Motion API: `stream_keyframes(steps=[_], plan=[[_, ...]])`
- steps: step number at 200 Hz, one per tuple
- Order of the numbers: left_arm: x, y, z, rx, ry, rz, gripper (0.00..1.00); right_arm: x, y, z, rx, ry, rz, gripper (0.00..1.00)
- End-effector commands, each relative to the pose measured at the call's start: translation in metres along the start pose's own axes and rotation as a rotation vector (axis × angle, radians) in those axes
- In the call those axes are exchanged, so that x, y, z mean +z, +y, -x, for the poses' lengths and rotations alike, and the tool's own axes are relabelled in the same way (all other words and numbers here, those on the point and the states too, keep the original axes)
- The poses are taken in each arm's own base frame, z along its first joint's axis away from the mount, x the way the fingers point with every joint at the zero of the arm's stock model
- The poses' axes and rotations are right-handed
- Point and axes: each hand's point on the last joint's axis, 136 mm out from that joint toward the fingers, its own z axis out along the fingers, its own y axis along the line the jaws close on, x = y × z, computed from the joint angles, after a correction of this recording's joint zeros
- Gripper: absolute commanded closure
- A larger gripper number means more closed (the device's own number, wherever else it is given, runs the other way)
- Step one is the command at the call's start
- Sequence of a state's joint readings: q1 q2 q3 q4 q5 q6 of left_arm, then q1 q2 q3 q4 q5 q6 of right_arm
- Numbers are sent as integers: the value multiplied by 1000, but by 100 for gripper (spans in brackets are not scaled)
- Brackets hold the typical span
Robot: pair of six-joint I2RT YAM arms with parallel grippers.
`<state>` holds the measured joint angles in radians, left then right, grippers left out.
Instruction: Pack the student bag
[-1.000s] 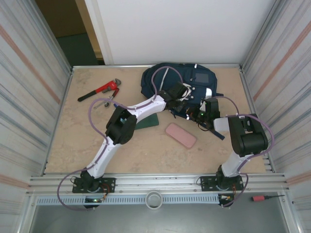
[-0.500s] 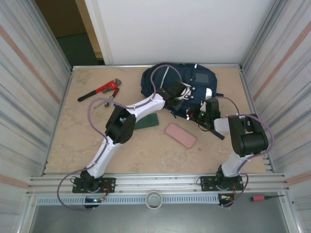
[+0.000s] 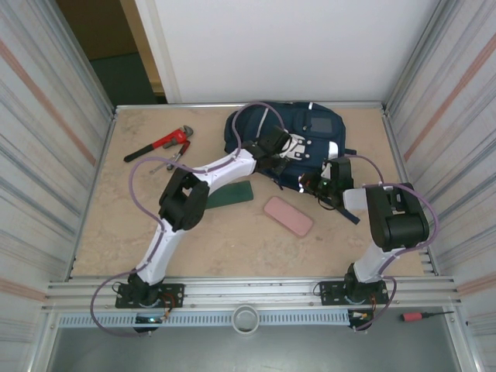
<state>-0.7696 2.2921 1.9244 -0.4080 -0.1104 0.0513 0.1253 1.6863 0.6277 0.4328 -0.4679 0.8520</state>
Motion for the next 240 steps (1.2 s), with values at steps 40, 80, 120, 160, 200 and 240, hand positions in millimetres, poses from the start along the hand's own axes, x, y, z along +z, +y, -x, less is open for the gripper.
stream_keyframes(steps=[40,80,120,160,200,240], plan=[[-33,30,15,-82,-71,18,100,-12,-49,-21,63,50,-167,100],[-38,62,-2,-123,-63,89,100,-21,-60,-11,87,28,-192,99],[-53,75,-11,-166,-83,97,100,-33,-54,9,64,1,-197,97],[-72,45,4,-197,-162,-14,100,-50,-9,24,-21,-14,-118,88],[-81,15,18,-177,-197,-76,100,-59,33,18,-38,-46,-79,58],[-82,-6,27,-148,-213,-106,100,-57,24,16,23,-135,-167,45]])
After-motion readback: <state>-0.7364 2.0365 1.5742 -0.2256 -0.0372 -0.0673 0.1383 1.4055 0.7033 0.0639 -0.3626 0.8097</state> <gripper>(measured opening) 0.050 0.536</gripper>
